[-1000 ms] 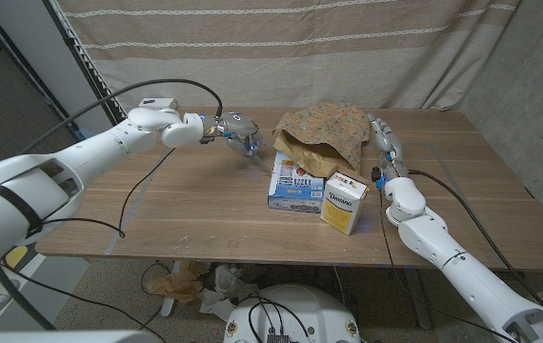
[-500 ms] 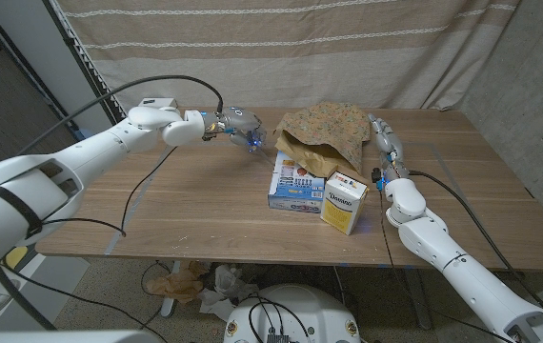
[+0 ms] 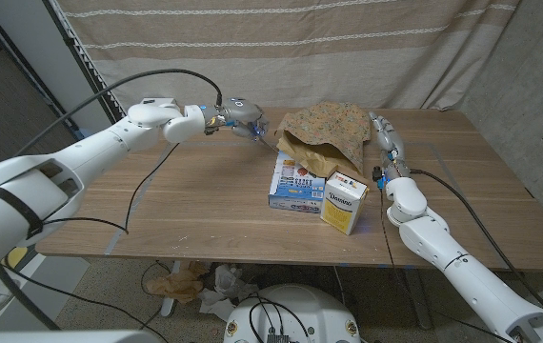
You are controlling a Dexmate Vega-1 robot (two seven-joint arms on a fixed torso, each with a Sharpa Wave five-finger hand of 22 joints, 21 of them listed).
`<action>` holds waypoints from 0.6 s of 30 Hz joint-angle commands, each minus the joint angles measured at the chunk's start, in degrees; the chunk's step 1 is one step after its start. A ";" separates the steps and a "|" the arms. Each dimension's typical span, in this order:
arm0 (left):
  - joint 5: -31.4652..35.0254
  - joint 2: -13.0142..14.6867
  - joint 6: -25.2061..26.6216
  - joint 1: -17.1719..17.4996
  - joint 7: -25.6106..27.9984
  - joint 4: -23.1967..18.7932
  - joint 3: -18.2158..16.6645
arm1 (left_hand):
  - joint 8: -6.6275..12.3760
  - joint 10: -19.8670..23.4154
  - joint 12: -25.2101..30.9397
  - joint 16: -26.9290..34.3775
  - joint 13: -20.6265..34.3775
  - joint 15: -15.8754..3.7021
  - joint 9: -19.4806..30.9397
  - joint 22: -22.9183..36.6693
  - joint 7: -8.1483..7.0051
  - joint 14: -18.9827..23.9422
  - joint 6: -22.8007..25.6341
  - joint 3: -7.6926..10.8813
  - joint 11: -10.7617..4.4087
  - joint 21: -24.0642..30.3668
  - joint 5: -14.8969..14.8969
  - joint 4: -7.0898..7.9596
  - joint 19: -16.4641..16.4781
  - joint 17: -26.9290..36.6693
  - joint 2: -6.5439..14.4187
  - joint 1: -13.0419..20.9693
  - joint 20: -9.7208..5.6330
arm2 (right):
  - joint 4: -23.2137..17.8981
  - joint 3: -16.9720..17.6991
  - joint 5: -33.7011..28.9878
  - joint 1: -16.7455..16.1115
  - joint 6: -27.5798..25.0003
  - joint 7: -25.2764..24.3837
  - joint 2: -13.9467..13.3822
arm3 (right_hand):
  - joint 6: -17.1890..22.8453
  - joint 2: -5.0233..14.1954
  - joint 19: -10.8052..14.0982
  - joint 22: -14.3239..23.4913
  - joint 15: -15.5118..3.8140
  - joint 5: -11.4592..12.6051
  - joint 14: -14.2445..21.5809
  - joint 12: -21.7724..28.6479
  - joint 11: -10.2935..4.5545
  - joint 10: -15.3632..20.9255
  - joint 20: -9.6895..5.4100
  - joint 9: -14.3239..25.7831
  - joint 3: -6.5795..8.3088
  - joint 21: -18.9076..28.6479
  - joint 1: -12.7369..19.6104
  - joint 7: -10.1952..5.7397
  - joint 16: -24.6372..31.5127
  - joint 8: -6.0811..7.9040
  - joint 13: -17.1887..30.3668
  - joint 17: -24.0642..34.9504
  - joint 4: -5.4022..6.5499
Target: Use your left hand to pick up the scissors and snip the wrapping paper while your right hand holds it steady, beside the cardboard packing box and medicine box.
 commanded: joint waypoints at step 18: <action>-3.89 -0.73 2.07 1.51 5.19 -3.22 -4.36 | -0.09 3.62 -1.85 3.57 -3.13 -3.60 -5.03 -0.86 2.82 9.13 8.33 7.28 -0.77 -1.41 1.10 5.97 0.33 1.71 -2.78 2.11 -7.75 | -2.15 0.97 -0.26 -1.25 -0.07 -0.55 -0.61 | 0.05 -0.06 -0.35 0.25 -0.37 -0.03 -0.31 0.54 -0.33 -0.03 -0.01 0.15 -0.32 0.45 -0.41 -0.42 0.37 0.24 0.09 0.14 -0.03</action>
